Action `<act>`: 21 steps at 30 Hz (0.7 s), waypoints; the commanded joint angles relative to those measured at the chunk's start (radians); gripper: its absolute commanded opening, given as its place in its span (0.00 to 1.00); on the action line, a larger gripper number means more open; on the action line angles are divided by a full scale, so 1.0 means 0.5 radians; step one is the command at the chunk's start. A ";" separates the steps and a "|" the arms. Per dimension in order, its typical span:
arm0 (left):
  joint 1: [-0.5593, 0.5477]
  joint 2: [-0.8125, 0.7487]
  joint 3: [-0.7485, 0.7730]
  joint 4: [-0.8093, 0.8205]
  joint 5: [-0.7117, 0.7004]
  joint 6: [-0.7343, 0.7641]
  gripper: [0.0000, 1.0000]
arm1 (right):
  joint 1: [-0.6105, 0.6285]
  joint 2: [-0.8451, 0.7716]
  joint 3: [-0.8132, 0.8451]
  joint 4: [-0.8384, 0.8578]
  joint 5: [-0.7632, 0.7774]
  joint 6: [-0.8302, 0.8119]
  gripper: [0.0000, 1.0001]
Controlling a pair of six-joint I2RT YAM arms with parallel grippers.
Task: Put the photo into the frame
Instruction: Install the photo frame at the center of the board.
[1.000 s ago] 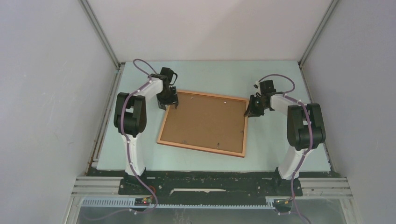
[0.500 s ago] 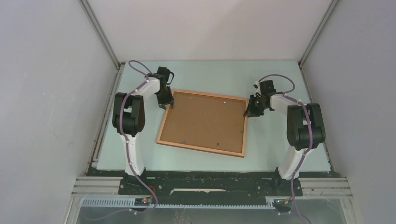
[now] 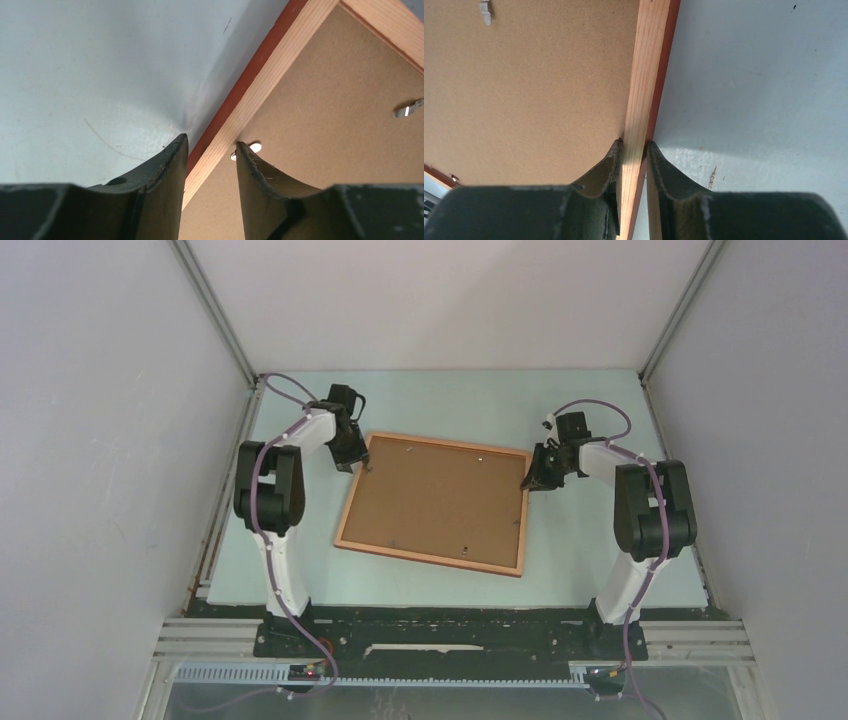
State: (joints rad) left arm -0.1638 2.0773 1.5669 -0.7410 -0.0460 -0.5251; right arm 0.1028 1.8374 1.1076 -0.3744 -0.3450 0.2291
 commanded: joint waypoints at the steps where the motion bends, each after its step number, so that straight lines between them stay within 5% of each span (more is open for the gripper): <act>1: -0.013 -0.216 -0.106 0.097 -0.059 0.063 0.50 | 0.003 0.023 -0.001 0.037 -0.150 -0.023 0.14; 8: -0.039 -0.191 -0.107 0.062 -0.054 0.143 0.61 | 0.003 0.024 -0.004 0.034 -0.147 -0.023 0.14; 21: -0.062 -0.003 0.042 -0.038 -0.060 0.152 0.60 | 0.005 0.022 -0.003 0.033 -0.152 -0.026 0.13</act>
State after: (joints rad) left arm -0.1875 2.0575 1.5375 -0.7429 -0.0540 -0.4690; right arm 0.0982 1.8404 1.1076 -0.3721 -0.3592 0.2291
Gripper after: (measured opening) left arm 0.593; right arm 0.257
